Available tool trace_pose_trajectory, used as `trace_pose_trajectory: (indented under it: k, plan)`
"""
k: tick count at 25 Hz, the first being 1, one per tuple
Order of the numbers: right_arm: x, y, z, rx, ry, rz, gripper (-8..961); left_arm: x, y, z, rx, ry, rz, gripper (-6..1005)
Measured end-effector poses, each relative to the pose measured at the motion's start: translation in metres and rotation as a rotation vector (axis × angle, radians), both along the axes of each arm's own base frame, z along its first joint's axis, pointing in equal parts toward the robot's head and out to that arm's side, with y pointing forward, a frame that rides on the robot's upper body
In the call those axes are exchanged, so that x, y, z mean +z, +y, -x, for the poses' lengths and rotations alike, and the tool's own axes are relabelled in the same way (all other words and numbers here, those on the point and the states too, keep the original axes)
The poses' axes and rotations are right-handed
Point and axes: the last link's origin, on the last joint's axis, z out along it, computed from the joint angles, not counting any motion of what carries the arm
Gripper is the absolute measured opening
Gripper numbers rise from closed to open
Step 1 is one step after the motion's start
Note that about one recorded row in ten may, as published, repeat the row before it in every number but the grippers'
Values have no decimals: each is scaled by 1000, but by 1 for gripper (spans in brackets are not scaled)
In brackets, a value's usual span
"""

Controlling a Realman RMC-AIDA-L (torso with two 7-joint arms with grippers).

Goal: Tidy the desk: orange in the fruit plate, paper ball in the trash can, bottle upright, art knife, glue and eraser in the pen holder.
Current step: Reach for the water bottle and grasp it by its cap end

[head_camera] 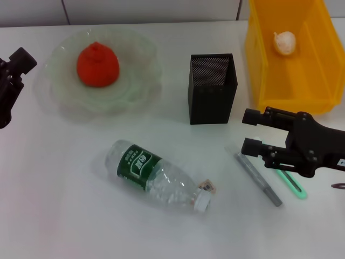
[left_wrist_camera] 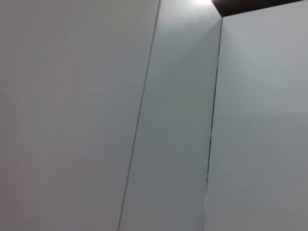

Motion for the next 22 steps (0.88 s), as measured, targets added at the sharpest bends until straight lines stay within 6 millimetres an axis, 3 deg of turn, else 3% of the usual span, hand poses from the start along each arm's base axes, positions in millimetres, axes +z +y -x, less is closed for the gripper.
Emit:
trace_pose_trajectory:
  k: [7, 12, 14, 15, 16, 20, 21, 22]
  plan:
    - [7, 1, -6, -53, 36, -58, 710, 7, 1, -14, -136, 112, 77, 10]
    - [22, -1, -28, -196, 66, -162, 710, 17, 14, -39, -218, 255, 195, 11]
    - [30, -6, -45, -292, 71, -208, 710, 16, 21, -59, -287, 384, 280, 19]
    - [30, -6, -45, -292, 71, -208, 710, 13, 24, -66, -306, 433, 319, 132]
    - [34, -11, -53, -329, 71, -224, 710, 7, 33, -88, -361, 585, 413, 246]
    - [38, -19, -63, -379, 75, -245, 710, -2, 43, -111, -401, 732, 484, 363]
    - [41, -25, -70, -413, 83, -257, 710, -14, 53, -128, -423, 861, 531, 392]
    - [41, -25, -70, -413, 83, -257, 710, -14, 53, -128, -423, 861, 531, 421]
